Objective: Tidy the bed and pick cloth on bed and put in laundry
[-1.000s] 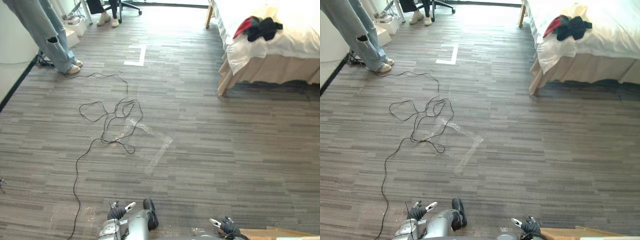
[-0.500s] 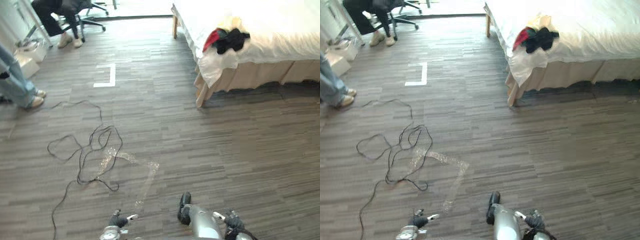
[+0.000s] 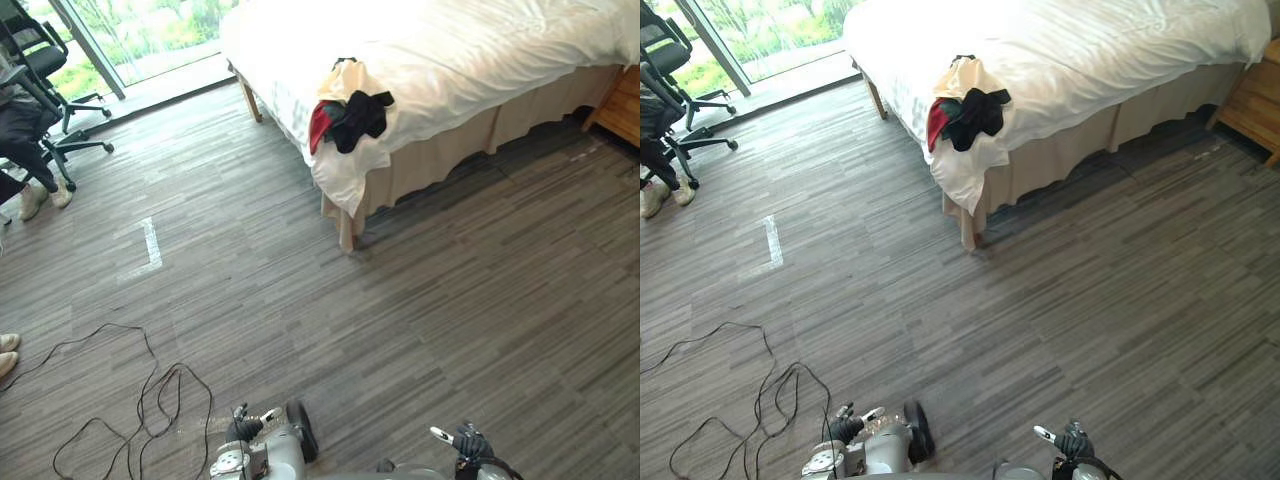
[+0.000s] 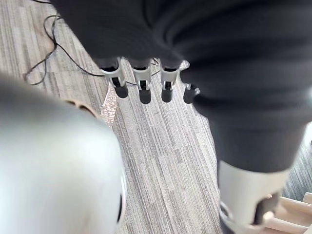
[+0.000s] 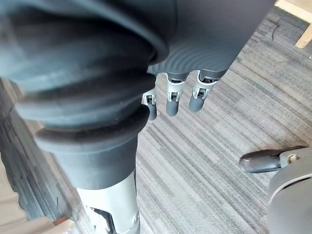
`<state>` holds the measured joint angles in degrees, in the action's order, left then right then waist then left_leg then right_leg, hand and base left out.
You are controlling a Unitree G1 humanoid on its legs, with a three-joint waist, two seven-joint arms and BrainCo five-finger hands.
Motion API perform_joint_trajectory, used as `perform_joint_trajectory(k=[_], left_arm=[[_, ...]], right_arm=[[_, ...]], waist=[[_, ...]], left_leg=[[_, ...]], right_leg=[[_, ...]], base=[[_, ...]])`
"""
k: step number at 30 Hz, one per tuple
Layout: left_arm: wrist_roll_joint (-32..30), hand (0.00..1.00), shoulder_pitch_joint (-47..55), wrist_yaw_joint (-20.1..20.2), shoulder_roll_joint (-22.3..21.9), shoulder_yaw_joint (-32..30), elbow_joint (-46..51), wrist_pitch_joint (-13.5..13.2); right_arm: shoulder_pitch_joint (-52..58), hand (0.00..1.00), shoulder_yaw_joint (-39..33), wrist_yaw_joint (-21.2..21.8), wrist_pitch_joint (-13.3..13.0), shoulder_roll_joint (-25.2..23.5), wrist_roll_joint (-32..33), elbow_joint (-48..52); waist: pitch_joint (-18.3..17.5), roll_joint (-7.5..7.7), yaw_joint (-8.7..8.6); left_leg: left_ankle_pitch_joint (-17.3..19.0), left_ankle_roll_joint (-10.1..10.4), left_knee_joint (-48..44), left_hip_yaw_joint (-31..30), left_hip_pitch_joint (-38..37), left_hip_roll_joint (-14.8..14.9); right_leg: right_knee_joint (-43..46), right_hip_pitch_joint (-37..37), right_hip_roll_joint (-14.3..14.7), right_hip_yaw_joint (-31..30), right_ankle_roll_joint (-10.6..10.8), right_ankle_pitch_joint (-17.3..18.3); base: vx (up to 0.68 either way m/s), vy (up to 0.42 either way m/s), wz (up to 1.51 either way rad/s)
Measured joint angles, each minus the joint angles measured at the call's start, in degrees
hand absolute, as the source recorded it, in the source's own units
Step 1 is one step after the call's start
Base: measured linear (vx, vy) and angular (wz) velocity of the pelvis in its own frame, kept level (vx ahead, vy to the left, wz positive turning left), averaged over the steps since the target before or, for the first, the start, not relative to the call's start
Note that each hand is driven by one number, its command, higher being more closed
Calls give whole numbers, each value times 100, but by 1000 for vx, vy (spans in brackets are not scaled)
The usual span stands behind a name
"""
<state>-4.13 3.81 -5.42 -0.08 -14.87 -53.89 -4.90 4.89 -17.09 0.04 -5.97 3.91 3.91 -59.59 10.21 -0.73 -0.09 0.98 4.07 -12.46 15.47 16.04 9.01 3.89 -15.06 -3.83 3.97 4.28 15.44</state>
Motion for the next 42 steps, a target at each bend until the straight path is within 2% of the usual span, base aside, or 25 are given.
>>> perform_joint_trajectory(k=[1,2,3,4,5,7,8,10,11,12,15,17,18,19,21,23,24,25,27,31,32,33,34,37,42], left_arm=[[2,0,8,-1,78,146,-46,2],[3,0,7,5,121,161,-72,2],[-6,0,0,11,256,186,-94,9],[-8,0,-3,10,282,222,-112,24],[-13,0,-3,10,406,352,-200,105],[-50,0,48,9,499,411,-292,176],[-61,0,75,12,515,409,-290,178],[-63,0,124,25,508,408,-293,181],[-82,0,142,29,479,406,-293,185],[-132,0,140,32,471,411,-294,186],[-266,0,148,30,476,396,-300,185],[-336,0,230,33,540,333,-329,181],[-347,0,243,28,550,286,-418,189],[-390,0,244,42,400,289,-513,186],[-440,0,232,44,177,253,-480,168],[-418,0,174,24,172,67,-459,141],[-390,0,159,26,163,71,-442,136],[-296,0,108,-3,120,86,-369,129],[-199,0,118,-20,7,121,-199,65],[-85,0,84,-91,-159,324,-18,-7],[-56,0,89,-99,-197,438,-14,-7],[-50,0,107,-105,-202,533,-28,6],[-50,0,97,-105,-154,562,-13,3],[-64,0,159,-112,150,582,43,6],[-271,0,323,-112,339,565,27,17]], right_arm=[[19,0,9,3,-6,-45,1,0],[16,0,8,14,-7,-93,0,0],[0,0,-7,18,-14,-226,12,38],[-14,0,-7,17,-14,-264,16,43],[-45,0,-5,20,-13,-284,39,43],[-49,0,4,17,-22,-278,54,89],[-51,0,6,14,-30,-279,54,151],[-82,0,6,17,-33,-297,59,244],[-98,0,-8,16,-39,-276,69,274],[-149,0,-11,15,-43,-247,71,311],[-203,0,-67,14,-42,-236,133,321],[-190,0,-72,14,-32,-269,182,294],[-173,0,-94,20,-27,-237,241,295],[-173,0,-110,16,-44,-119,247,319],[-213,0,-96,15,-40,77,236,289],[-211,0,-88,7,-9,100,248,174],[-175,0,-85,-24,4,129,249,122],[-38,0,-90,-92,8,173,256,58],[24,0,-108,-149,10,172,279,144],[-126,0,-287,-403,-3,245,298,1097],[-101,0,-345,-522,1,321,281,1557],[-48,0,-383,-636,20,349,206,2084],[4,0,-382,-692,33,286,143,2389],[70,0,-312,-882,77,110,-721,4108],[-480,0,-103,-1115,77,135,-1820,5259]], waist=[[-55,84,-1],[-39,150,9],[-23,354,-7],[-32,433,-57],[13,419,-141],[28,385,-189],[29,345,-206],[54,299,-194],[91,212,-204],[131,142,-205],[167,57,-222],[115,214,-215],[93,188,-227],[42,-137,-227],[-74,-398,-207],[-11,-328,-240],[12,-320,-243],[45,-276,-238],[31,-192,-218],[16,-218,-228],[-37,-317,-228],[-107,-418,-240],[-168,-368,-242],[-388,113,-213],[-434,158,-130]], left_leg=[[-53,-87,-129,104,-126,-43],[-57,-121,-162,172,-231,-70],[123,-389,-137,312,-537,-243],[215,-450,-117,321,-695,-308],[357,-505,-26,337,-1085,-341],[390,-539,366,267,-1809,-328],[388,-534,590,258,-2143,-281],[388,-526,791,269,-2442,-260],[442,-408,861,262,-2563,-217],[524,-277,886,238,-2659,-167],[794,141,1007,220,-2931,-12],[1014,478,1076,199,-3252,14],[1092,597,1130,198,-3494,110],[1012,712,1100,244,-3634,399],[766,758,165,159,-3149,747],[132,642,-1438,-153,-2380,1017],[141,703,-2232,-263,-2080,1120],[384,959,-3004,-171,-1831,1199],[463,860,-2645,388,-1796,1160],[335,768,11,624,-1539,652],[-219,527,530,627,-1450,575],[-322,305,667,710,-1477,557],[-327,304,807,703,-1562,460],[-441,183,1416,731,-1762,-15],[-471,179,1770,750,-2000,-171]], right_leg=[[1044,382,-163,-64,208,110],[1752,661,-253,-87,261,95],[3156,1236,-501,-109,584,-216],[3767,1484,-604,-150,738,-564],[4589,1791,-708,-193,787,-646],[4990,2015,-752,232,525,-470],[4833,2184,-779,571,369,-316],[4104,2519,-824,951,321,-204],[3310,2701,-786,1055,293,-233],[2341,2837,-720,1027,242,-386],[295,3010,-706,838,217,-1456],[46,3129,-809,637,216,-1625],[349,3146,-732,604,240,-2217],[787,3241,-510,588,89,-2251],[908,3272,-282,670,-103,-1935],[775,2965,-219,727,-214,-1748],[648,2687,-214,779,-247,-1687],[328,2015,-225,912,-292,-1652],[-25,1504,-262,980,-296,-1625],[-272,1326,-340,981,-187,-1622],[-263,1311,-317,993,-65,-1557],[-246,1235,-285,1018,51,-1483],[-216,1196,-365,1040,115,-1445],[-209,1208,-745,1106,317,-1351],[-214,1100,-810,1173,385,-1389]], base=[[567,408,-51],[548,395,-59],[532,385,-37],[517,333,-17],[519,293,11],[493,250,24],[443,159,33],[473,81,32],[527,-33,31],[533,-68,36],[437,-141,36],[615,-339,31],[579,-357,12],[555,-345,-3],[519,-364,-17],[536,-367,3],[573,-270,31],[417,-166,28],[375,-129,13],[242,54,-11],[253,276,8],[212,246,17],[222,254,24],[189,194,22],[107,66,8]])
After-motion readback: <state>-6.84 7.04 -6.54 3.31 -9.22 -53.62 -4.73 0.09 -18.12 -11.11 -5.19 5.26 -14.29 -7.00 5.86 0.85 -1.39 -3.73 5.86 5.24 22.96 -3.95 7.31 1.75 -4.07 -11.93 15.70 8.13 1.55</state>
